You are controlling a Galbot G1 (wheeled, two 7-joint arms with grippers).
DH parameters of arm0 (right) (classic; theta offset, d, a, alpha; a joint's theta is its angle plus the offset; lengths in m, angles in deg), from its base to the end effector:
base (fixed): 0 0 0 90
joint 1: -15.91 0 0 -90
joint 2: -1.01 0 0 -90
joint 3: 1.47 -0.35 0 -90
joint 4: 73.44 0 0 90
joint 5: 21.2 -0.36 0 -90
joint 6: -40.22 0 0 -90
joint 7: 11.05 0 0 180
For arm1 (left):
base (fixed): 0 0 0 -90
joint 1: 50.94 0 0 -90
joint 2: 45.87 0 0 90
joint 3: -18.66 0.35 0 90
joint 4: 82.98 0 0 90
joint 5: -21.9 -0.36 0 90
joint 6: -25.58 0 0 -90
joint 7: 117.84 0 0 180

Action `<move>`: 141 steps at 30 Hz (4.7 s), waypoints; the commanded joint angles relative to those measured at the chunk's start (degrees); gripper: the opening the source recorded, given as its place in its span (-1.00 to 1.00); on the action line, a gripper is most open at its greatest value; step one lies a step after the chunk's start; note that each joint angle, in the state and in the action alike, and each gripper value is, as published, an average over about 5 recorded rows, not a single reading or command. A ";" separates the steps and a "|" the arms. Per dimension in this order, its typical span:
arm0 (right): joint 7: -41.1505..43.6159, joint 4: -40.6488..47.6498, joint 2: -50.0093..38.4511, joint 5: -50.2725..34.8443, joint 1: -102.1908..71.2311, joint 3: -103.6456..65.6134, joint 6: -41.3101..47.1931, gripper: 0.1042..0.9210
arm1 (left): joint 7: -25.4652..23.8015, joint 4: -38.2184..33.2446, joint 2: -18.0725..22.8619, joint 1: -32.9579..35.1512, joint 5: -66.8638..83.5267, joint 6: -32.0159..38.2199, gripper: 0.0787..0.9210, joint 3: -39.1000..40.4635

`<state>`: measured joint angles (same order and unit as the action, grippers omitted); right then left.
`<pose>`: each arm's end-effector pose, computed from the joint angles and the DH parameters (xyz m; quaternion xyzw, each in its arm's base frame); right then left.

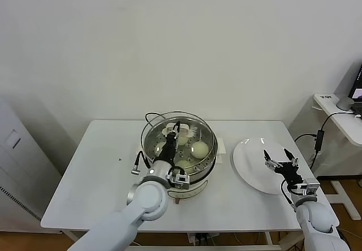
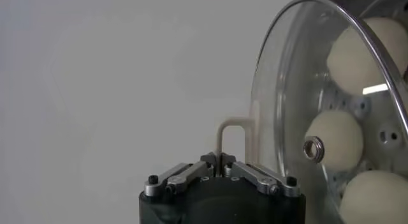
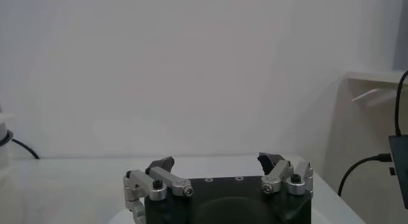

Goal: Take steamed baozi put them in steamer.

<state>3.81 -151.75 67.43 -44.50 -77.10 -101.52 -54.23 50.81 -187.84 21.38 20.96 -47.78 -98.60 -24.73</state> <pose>0.3276 -0.2256 -0.3807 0.0088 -0.9989 -0.0046 0.0457 0.3314 -0.1335 -0.2446 0.0755 0.6936 0.7095 0.0996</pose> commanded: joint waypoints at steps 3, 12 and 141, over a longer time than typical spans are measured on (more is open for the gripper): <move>0.15 0.44 0.05 0.10 0.12 -0.02 -0.09 0.76 | 0.22 1.68 0.81 -0.22 -0.46 0.06 -0.93 1.04; 0.21 0.74 0.14 0.30 0.23 -0.05 -0.14 0.76 | 0.33 2.51 1.33 -0.20 -0.43 0.20 -0.93 1.11; -3.50 -8.95 0.95 -0.36 -7.17 -4.00 7.38 0.76 | 11.71 5.70 -5.58 24.04 98.09 18.05 0.77 -47.92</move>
<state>0.22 -160.88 68.27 -45.03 -84.21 -105.43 -47.01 62.59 -181.02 15.45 44.66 50.33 -80.27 -73.19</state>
